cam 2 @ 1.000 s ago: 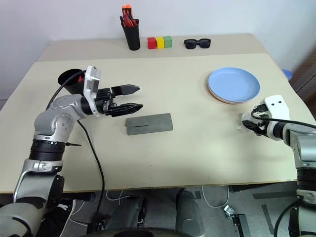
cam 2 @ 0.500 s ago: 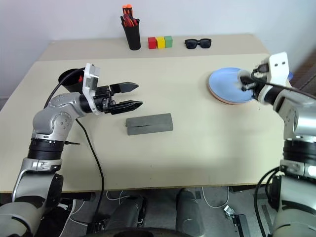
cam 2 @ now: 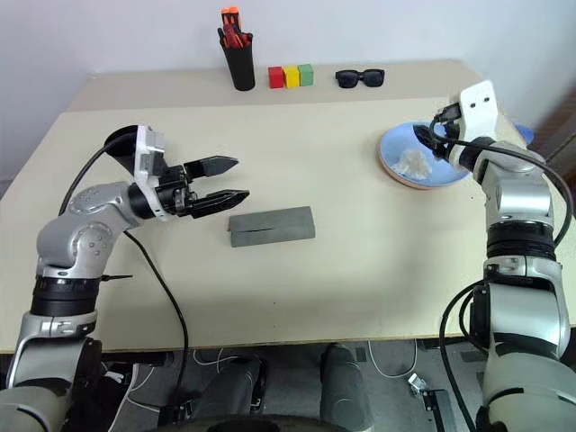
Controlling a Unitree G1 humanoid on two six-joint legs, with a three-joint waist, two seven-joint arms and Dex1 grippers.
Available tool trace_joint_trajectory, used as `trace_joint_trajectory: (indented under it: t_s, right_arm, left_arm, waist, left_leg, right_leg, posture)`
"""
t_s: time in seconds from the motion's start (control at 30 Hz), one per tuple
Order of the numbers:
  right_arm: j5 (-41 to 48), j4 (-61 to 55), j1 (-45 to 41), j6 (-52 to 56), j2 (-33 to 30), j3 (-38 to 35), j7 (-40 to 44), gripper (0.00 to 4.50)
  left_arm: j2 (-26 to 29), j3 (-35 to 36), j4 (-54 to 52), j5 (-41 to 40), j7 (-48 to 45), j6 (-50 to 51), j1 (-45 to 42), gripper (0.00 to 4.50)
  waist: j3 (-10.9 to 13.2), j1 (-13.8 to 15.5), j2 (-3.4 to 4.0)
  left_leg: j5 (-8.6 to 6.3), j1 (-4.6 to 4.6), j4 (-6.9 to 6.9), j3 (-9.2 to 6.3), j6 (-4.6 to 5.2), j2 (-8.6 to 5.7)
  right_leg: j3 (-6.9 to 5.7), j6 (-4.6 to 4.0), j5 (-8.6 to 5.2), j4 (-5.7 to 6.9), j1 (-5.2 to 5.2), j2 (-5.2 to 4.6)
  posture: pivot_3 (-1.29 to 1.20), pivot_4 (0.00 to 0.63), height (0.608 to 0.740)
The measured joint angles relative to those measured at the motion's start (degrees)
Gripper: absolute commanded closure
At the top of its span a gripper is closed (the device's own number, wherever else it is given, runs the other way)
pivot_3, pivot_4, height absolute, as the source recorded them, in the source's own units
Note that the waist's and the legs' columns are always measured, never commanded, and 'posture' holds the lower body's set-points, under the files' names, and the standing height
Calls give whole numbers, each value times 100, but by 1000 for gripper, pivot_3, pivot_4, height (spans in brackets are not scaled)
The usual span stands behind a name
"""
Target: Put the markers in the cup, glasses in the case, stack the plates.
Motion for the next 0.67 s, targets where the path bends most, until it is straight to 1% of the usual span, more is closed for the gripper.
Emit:
trace_joint_trajectory:
  t_s: [0.03,0.1,0.17,0.23,0.3,0.4,0.47,0.53,0.67]
  right_arm:
    - [248,-407,152,186,29,9,224,2054]
    - [695,-1521,729,398,13,96,816,2054]
    - [820,-2283,1350,353,-90,211,1192,2054]
    - [1016,-2743,1899,369,-176,226,1508,2054]
    - [1491,-3332,2376,811,-464,206,1872,2054]
    - [1795,-4066,2798,999,-660,85,2005,2054]
    - [1824,-4285,3009,989,-665,42,1979,2054]
    - [1738,-4324,3208,962,-700,72,1943,2054]
    - [1675,-4314,3168,1002,-788,96,1933,2054]
  left_arm:
    - [17,19,-90,-43,4,44,71,0]
    - [120,54,-363,-139,11,90,384,0]
    - [255,162,-526,-198,-8,131,703,0]
    - [347,264,-598,-223,-18,123,935,0]
    - [364,347,-714,-221,-63,-56,1177,0]
    - [368,431,-722,-167,-150,-384,1373,0]
    - [448,427,-739,-96,-209,-515,1507,0]
    - [638,421,-727,-14,-285,-550,1723,0]
    - [624,472,-693,13,-239,-658,1795,0]
  waist:
    - [0,9,0]
    - [0,37,0]
    - [-1,85,-1]
    - [0,97,-1]
    - [-1,84,-1]
    - [-1,59,-1]
    - [-2,53,-1]
    - [-2,60,0]
    - [-2,90,-1]
  left_leg:
    - [0,-1,0,-3,0,0]
    - [-1,-1,-1,-7,1,-1]
    - [-15,-4,4,-10,27,-4]
    - [-16,-4,10,-10,28,-9]
    - [-16,1,10,-7,29,-7]
    - [-16,9,7,-4,29,2]
    - [-17,15,6,0,29,3]
    - [-17,13,7,1,30,2]
    - [-17,12,9,0,29,2]
  right_leg:
    - [-1,0,0,1,0,0]
    - [-2,0,0,1,1,0]
    - [-2,0,0,-2,4,-1]
    - [-2,0,0,0,8,-7]
    - [-2,0,0,0,11,-7]
    - [-2,-1,0,3,12,2]
    - [-1,-2,0,4,15,3]
    - [-1,-2,0,3,16,2]
    - [-1,-2,0,1,19,1]
  posture:
    - [0,150,740]
    - [0,150,740]
    - [0,150,740]
    - [0,150,740]
    - [0,150,740]
    - [0,150,740]
    - [0,150,740]
    - [0,150,740]
    - [0,150,740]
